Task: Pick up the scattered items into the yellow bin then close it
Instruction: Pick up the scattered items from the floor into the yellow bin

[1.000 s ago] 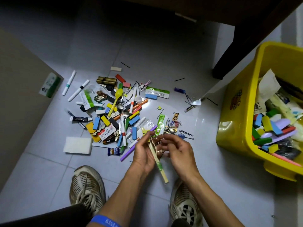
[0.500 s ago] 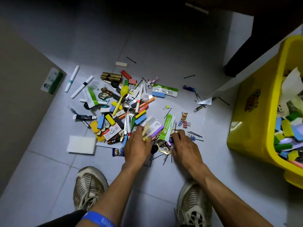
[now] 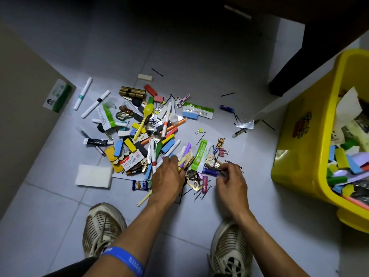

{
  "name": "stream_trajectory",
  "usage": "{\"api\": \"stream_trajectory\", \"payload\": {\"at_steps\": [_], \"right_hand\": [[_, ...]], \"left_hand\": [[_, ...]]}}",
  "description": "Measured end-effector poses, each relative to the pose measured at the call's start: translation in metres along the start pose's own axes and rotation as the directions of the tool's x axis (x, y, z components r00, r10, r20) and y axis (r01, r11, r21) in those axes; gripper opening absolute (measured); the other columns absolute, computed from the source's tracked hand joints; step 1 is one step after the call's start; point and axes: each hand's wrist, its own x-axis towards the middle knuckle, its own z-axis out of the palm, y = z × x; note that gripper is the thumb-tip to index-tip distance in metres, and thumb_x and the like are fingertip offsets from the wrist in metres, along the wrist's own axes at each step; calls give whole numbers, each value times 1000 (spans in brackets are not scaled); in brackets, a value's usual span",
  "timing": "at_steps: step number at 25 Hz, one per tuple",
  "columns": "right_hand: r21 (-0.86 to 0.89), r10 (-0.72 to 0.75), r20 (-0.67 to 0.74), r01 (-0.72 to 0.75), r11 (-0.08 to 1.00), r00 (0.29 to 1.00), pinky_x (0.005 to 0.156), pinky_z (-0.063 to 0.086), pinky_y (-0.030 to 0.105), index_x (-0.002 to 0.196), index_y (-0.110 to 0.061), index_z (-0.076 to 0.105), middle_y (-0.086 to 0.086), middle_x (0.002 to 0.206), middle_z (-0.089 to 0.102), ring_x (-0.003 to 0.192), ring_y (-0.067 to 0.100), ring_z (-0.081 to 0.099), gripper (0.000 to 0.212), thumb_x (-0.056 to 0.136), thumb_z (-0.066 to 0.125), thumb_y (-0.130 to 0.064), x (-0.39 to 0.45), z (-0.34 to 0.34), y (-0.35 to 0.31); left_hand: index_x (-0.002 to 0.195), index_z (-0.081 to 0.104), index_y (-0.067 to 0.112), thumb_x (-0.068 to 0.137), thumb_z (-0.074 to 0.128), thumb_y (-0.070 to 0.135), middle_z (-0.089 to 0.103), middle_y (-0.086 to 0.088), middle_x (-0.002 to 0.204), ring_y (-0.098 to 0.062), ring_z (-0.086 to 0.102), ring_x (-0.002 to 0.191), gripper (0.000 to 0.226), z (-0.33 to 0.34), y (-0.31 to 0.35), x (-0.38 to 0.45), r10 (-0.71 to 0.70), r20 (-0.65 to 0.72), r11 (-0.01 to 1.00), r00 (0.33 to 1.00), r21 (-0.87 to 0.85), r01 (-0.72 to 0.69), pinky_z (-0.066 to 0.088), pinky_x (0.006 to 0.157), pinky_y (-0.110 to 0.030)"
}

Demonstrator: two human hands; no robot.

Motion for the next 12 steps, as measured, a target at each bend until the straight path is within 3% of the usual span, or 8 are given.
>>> {"api": "stream_trajectory", "payload": {"at_steps": [2, 4, 8, 12], "right_hand": [[-138, -100, 88, 111, 984, 991, 69, 37, 16, 105, -22, 55, -11, 101, 50, 89, 8, 50, 18, 89, 61, -26, -14, 3, 2], [-228, -104, 177, 143, 963, 979, 69, 40, 26, 105, -25, 52, -9, 101, 55, 89, 13, 52, 21, 90, 59, -37, -23, 11, 0], [-374, -40, 235, 128, 918, 971, 67, 39, 34, 112, -18, 50, 4, 107, 60, 91, 30, 58, 22, 91, 53, -25, -16, 27, -12], [-282, 73, 179, -20, 959, 981, 61, 31, 32, 94, -20, 43, 3, 88, 56, 74, 28, 51, 10, 88, 50, -19, -8, 22, -11]], "left_hand": [[118, 45, 14, 94, 57, 31, 58, -11, 114, -33, 61, 97, 32, 1, 2, -1, 6, -24, 1000, 1000, -7, -6, 46, 71, -40], [119, 45, 13, 94, 57, 26, 61, -12, 113, -33, 63, 97, 31, 4, 5, 0, 11, -41, 1000, 999, 18, -10, 48, 74, -41], [115, 51, 10, 91, 60, 23, 64, -11, 109, -31, 65, 97, 29, 5, 9, 7, 15, -12, 995, 1000, 103, -14, 49, 75, -38], [107, 53, 9, 86, 65, 29, 66, -11, 101, -31, 65, 91, 31, 6, 8, 11, -13, 26, 1000, 1000, 7, 13, 48, 71, -35]]}}
